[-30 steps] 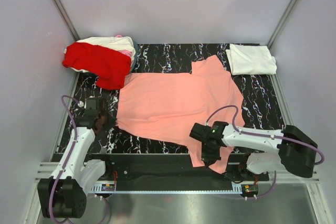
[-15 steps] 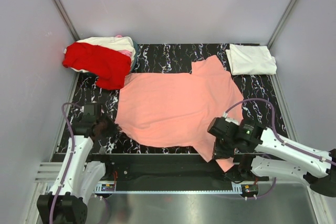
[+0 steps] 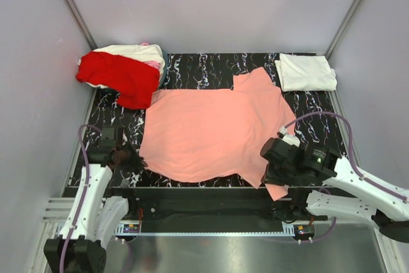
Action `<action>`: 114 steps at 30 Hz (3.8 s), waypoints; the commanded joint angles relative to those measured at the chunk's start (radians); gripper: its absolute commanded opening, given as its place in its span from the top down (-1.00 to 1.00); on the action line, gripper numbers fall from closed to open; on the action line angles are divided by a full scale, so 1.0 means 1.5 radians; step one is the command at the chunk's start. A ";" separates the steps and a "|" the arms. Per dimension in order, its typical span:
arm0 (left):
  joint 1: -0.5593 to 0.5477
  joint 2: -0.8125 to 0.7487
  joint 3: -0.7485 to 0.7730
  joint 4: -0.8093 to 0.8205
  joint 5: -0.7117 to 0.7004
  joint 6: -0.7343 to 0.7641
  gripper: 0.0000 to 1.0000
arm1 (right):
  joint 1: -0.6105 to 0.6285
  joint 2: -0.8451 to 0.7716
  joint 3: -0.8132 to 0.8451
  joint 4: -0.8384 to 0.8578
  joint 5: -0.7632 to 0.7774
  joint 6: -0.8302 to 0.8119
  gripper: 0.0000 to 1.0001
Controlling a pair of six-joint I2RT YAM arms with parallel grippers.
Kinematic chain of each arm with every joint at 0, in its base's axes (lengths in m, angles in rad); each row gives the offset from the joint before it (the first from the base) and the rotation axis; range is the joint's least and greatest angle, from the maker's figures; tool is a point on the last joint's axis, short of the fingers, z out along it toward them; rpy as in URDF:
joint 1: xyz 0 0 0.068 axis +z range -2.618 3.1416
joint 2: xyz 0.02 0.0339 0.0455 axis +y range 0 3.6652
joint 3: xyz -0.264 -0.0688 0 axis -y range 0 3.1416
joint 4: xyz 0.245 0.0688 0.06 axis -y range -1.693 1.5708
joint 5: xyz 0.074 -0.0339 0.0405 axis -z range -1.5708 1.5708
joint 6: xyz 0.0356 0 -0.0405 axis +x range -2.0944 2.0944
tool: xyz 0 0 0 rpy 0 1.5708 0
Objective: Fold and stack the t-shirts
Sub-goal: Fold the tshirt
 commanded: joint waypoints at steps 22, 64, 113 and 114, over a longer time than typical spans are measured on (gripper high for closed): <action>-0.001 0.307 0.216 0.095 0.002 0.089 1.00 | -0.447 0.355 0.268 0.099 -0.033 -0.559 1.00; 0.003 0.561 0.427 0.078 -0.120 0.102 -0.82 | -0.583 0.656 0.499 0.153 0.030 -0.546 -0.99; 0.007 0.379 0.014 0.388 -0.119 -0.078 -0.32 | -0.902 0.354 -0.250 0.587 -0.166 -0.333 0.40; 0.007 0.385 0.010 0.394 -0.120 -0.078 -0.23 | -0.909 0.353 -0.249 0.587 -0.159 -0.335 0.41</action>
